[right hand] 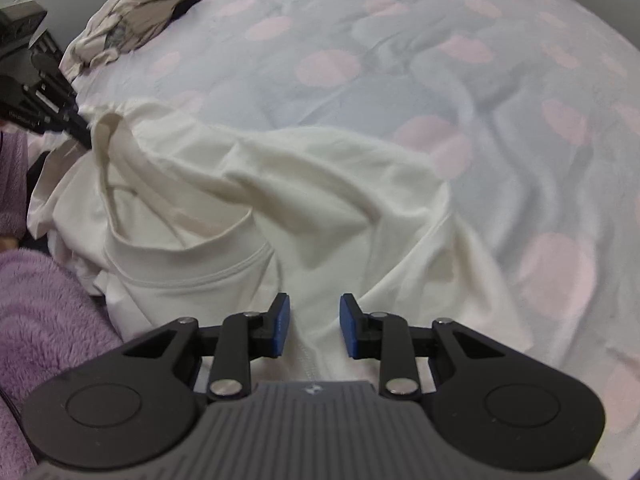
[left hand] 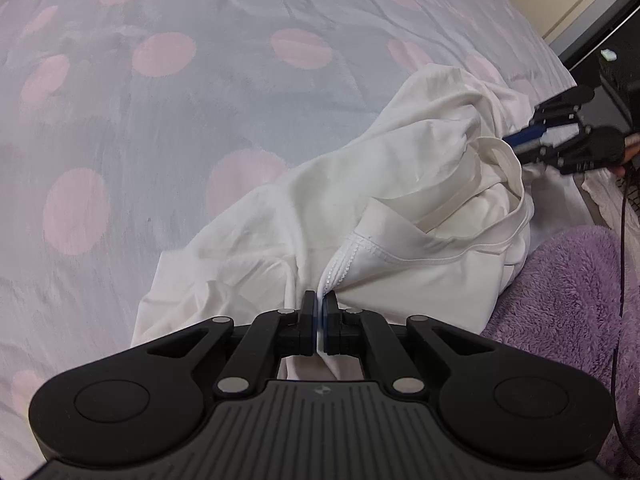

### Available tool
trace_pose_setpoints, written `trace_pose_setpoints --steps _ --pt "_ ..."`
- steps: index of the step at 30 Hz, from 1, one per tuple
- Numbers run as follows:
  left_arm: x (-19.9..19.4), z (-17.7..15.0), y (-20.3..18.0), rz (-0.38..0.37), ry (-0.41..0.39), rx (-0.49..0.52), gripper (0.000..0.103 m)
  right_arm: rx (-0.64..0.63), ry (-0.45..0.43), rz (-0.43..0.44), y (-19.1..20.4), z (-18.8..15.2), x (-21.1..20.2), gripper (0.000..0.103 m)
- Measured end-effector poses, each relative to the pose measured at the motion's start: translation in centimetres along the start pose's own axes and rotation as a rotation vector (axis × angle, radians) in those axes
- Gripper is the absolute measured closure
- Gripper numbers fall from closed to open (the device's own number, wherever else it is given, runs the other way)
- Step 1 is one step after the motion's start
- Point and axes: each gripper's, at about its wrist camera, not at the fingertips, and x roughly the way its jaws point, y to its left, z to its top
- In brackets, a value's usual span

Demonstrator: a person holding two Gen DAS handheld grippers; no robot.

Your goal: Fold clothes

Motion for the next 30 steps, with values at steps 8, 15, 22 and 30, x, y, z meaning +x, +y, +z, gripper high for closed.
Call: trace_pose_setpoints --steps 8,15,22,30 --pt "-0.1 -0.2 -0.2 0.000 -0.002 -0.005 0.102 -0.190 0.067 -0.100 4.0 -2.2 1.9 0.074" --pt "-2.8 -0.4 -0.9 0.003 -0.076 -0.004 0.102 -0.162 -0.013 -0.207 4.8 -2.1 -1.0 0.100" --pt "-8.0 -0.4 -2.4 0.029 -0.215 0.043 0.102 -0.053 -0.243 -0.508 5.8 1.3 -8.9 0.100" --pt "-15.4 -0.5 -4.3 -0.133 -0.387 0.144 0.103 -0.021 -0.500 -0.780 11.1 6.8 -18.9 0.100"
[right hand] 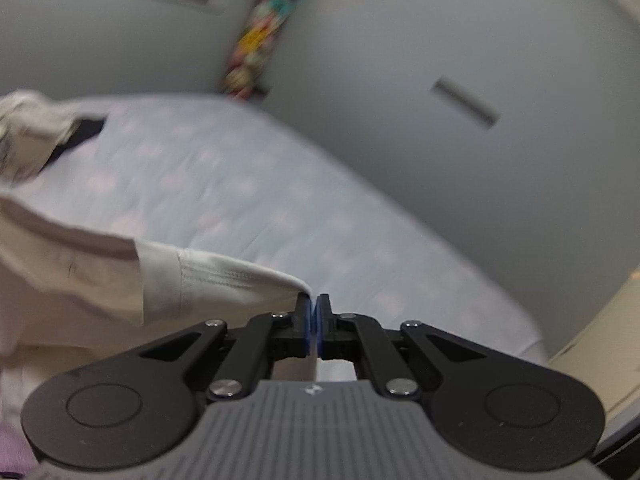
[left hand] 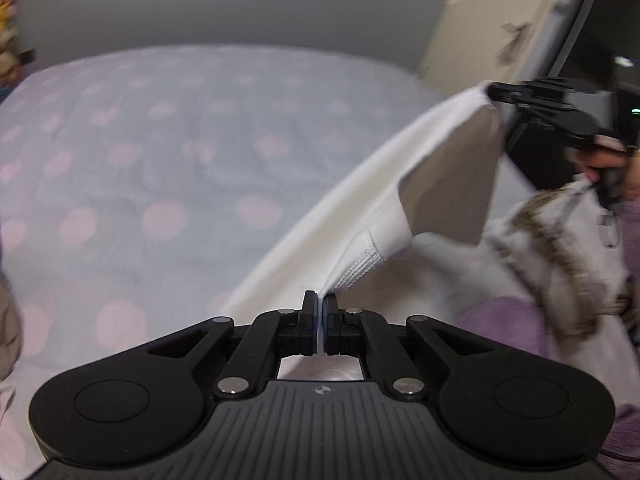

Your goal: Fold clothes

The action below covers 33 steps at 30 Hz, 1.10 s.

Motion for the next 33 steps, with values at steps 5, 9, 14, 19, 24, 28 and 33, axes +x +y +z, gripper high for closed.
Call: trace_pose_setpoints --steps 5,9,14,19,24,28,33 --pt "-1.0 -0.6 -1.3 -0.171 -0.055 0.024 0.103 -0.002 -0.046 -0.060 -0.9 2.9 -4.9 0.100" --pt "1.3 -1.8 -2.4 -0.220 -0.054 0.010 0.102 -0.044 -0.023 -0.106 -0.8 3.7 -8.7 0.100" --pt "4.0 -4.1 -4.1 -0.238 -0.035 0.048 0.073 -0.099 0.078 -0.171 -0.8 2.0 -11.0 0.100" --pt "5.7 -7.1 -5.7 -0.217 0.027 0.173 0.055 -0.067 0.169 -0.188 -1.3 -1.6 -12.1 0.100" --pt "7.8 -8.3 -6.3 -0.167 0.062 0.253 0.055 -0.014 0.213 -0.196 -2.1 -4.4 -12.5 0.100" --pt "9.8 -7.8 -5.6 -0.210 0.136 0.195 0.056 -0.006 0.217 -0.192 -2.0 -5.0 -12.3 0.100" --pt "12.8 -8.1 -3.9 -0.272 0.239 0.037 0.070 -0.013 0.220 -0.182 -2.1 -5.3 -12.4 0.100"
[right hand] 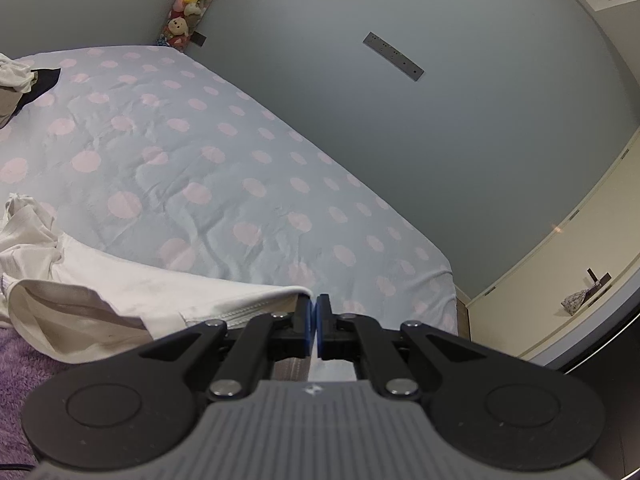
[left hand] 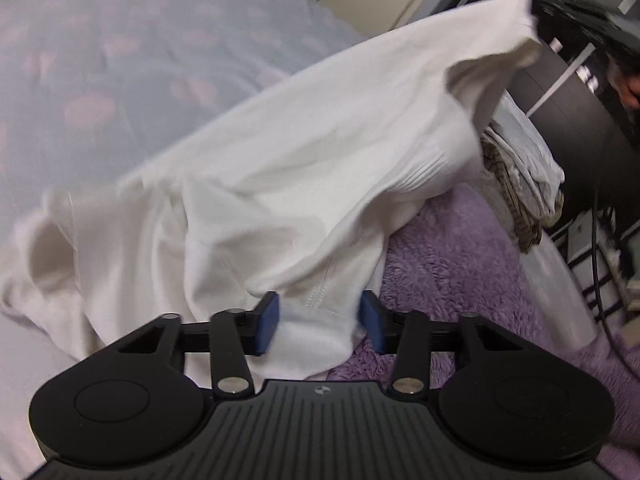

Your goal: Fold clothes

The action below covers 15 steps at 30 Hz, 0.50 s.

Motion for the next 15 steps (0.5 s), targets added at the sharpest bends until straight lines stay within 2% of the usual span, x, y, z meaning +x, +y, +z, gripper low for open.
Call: trace_pose_setpoints --steps 1,2,3,5,8,10,13,15 --pt "0.3 -0.1 0.5 -0.020 0.010 -0.041 0.071 0.002 0.001 0.001 -0.1 -0.1 0.1 0.100" --pt "0.5 -0.3 1.0 -0.041 0.016 -0.079 0.077 0.004 0.003 0.001 -0.2 -0.2 0.1 0.100" --pt "0.6 -0.4 1.4 -0.063 0.016 -0.106 0.087 0.007 0.005 0.001 -0.3 -0.2 0.1 0.100" --pt "0.4 -0.7 1.8 -0.084 0.012 -0.143 0.095 0.014 0.013 0.000 -0.4 -0.5 0.3 0.100" --pt "-1.2 -0.8 1.8 -0.067 -0.026 -0.161 0.100 0.028 0.026 -0.002 -0.5 -1.0 0.5 0.100" --pt "-2.9 -0.5 1.8 -0.031 -0.068 -0.160 0.100 0.037 0.031 -0.003 -0.5 -1.3 0.7 0.100" --pt "-7.1 -0.5 1.0 0.076 -0.166 -0.093 0.100 0.040 0.036 -0.007 -0.3 -1.6 0.9 0.100" --pt "-10.6 -0.4 0.8 0.108 -0.228 -0.059 0.100 0.045 0.040 -0.001 -0.2 -1.6 1.2 0.100"
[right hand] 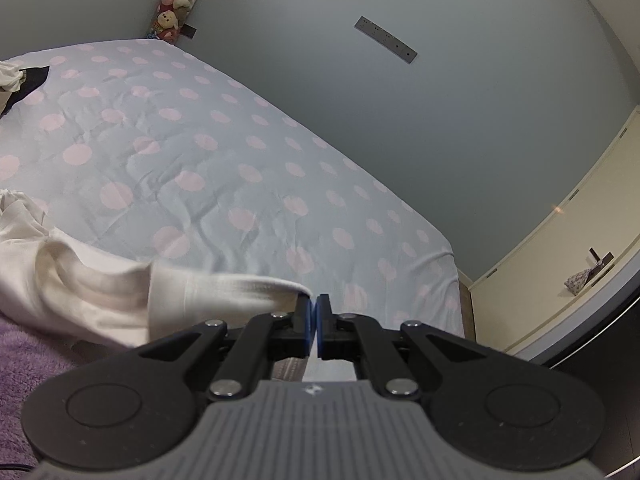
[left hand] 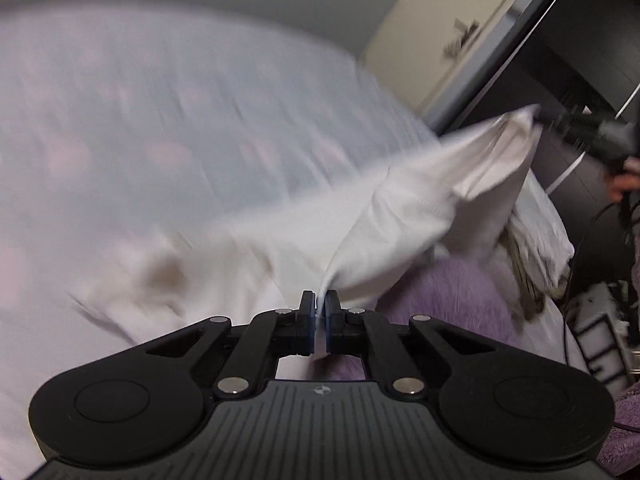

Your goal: Fold clothes

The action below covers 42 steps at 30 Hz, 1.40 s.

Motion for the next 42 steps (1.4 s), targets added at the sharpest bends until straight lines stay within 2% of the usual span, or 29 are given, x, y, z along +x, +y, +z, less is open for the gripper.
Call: trace_pose_setpoints --steps 2,4,8,11,13,15,21,24,29,33,36,42 --pt "-2.8 0.5 -0.1 0.003 -0.033 0.034 0.100 0.000 0.007 0.006 0.1 -0.1 0.1 0.100" --pt "-4.1 0.3 -1.0 -0.017 -0.014 0.064 0.100 0.001 0.019 0.005 0.2 -0.4 0.0 0.100" --pt "-3.3 -2.3 -5.1 -0.087 0.081 0.183 0.100 0.055 0.066 -0.001 -0.2 -2.1 0.0 0.100" --pt "-0.5 -4.8 -8.0 -0.163 0.192 0.250 0.099 0.105 0.115 0.002 -0.4 -3.9 0.2 0.100" --pt "1.2 -6.0 -9.2 -0.157 0.247 0.314 0.098 0.124 0.141 0.006 -0.3 -5.0 0.4 0.100" --pt "2.1 -6.7 -9.8 -0.136 0.272 0.363 0.087 0.132 0.157 0.010 -0.1 -5.8 0.4 0.100" --pt "0.9 -5.6 -8.8 -0.150 0.218 0.350 0.062 0.145 0.161 0.018 -0.2 -6.8 0.1 0.100" --pt "0.9 -5.2 -7.9 -0.129 0.210 0.318 0.063 0.156 0.157 0.022 -0.2 -7.0 0.2 0.100" --pt "2.1 -5.7 -8.2 -0.092 0.230 0.340 0.064 0.155 0.151 0.032 0.2 -7.3 0.0 0.100" --pt "3.2 -6.8 -10.0 -0.069 0.216 0.425 0.064 0.161 0.149 0.036 0.1 -7.4 -0.2 0.100" --pt "3.5 -7.9 -11.7 -0.046 0.202 0.539 0.064 0.170 0.151 0.037 0.0 -7.6 -0.3 0.100" --pt "2.7 -10.1 -14.3 0.073 0.129 0.781 0.064 0.177 0.154 0.041 0.0 -7.7 -0.3 0.100"
